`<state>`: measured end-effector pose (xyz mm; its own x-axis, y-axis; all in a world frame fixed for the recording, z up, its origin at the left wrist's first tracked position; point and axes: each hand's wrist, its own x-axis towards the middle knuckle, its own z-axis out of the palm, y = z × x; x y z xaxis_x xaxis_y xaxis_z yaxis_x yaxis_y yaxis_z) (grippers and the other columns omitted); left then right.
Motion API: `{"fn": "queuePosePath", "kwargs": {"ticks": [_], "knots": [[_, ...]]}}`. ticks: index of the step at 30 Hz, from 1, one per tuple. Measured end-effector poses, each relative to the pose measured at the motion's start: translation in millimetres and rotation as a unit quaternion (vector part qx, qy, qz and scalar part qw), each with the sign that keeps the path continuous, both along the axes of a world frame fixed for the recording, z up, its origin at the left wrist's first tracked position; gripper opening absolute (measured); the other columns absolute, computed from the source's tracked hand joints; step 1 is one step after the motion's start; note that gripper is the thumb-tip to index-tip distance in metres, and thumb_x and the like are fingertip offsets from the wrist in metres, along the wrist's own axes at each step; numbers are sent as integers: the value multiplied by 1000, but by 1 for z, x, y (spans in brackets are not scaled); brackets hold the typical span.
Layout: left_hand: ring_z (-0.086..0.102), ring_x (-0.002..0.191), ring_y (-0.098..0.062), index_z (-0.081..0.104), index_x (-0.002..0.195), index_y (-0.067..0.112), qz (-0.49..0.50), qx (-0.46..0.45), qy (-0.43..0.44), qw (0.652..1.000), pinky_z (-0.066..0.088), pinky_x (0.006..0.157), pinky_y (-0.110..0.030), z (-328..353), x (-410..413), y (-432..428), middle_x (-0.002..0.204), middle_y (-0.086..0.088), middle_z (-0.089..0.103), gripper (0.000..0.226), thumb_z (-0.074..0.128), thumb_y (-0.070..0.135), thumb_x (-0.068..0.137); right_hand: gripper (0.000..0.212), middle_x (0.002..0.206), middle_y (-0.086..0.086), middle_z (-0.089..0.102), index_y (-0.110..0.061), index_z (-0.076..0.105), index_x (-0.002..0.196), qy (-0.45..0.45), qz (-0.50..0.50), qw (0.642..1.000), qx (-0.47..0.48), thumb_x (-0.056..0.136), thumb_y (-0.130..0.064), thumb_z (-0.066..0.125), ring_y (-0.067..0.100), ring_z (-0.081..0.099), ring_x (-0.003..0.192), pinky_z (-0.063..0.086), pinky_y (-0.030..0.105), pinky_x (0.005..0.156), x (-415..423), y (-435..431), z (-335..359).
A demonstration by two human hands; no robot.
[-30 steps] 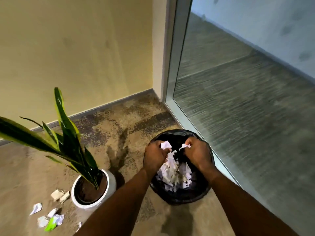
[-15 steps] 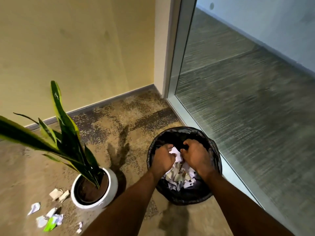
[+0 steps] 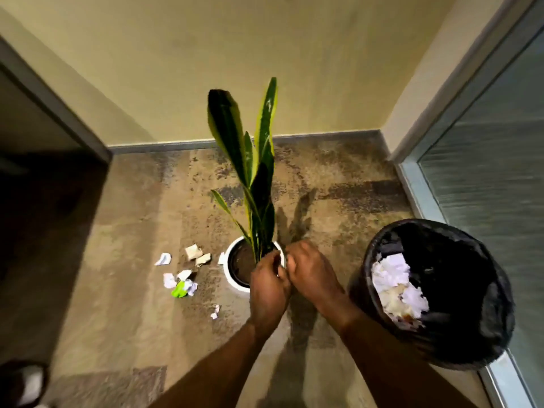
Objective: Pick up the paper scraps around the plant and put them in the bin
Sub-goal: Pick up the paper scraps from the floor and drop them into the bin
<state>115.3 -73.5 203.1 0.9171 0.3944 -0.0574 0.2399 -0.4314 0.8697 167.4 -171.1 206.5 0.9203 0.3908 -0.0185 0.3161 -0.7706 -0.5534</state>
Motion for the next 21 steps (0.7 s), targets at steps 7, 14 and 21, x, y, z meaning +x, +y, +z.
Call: {"fn": "queuePosePath", "kwargs": {"ticks": [7, 14, 21], "knots": [[67, 96, -29, 68, 109, 5, 110, 56, 118, 985, 46, 83, -27, -72, -60, 111, 104, -13, 72, 30, 55, -1, 82, 33, 117, 11, 61, -8, 63, 119, 78, 157, 984, 13, 88, -12, 53, 30, 60, 106, 49, 37, 92, -57, 103, -64], [59, 115, -33, 64, 121, 2, 129, 101, 183, 969, 43, 99, -34, -170, -86, 211, 122, -17, 64, 33, 59, 4, 88, 48, 142, 14, 41, -17, 42, 140, 142, 281, 933, -175, 92, -10, 41, 35, 47, 124, 40, 41, 105, -102, 168, -180], [32, 140, -32, 32, 150, 17, 40, 163, 262, 950, 31, 112, -36, -239, -77, 257, 156, -13, 27, 67, 61, 33, 93, 53, 144, 22, 43, -19, 44, 140, 36, 330, 891, -310, 88, -6, 42, 37, 53, 116, 51, 39, 93, -122, 185, -256]]}}
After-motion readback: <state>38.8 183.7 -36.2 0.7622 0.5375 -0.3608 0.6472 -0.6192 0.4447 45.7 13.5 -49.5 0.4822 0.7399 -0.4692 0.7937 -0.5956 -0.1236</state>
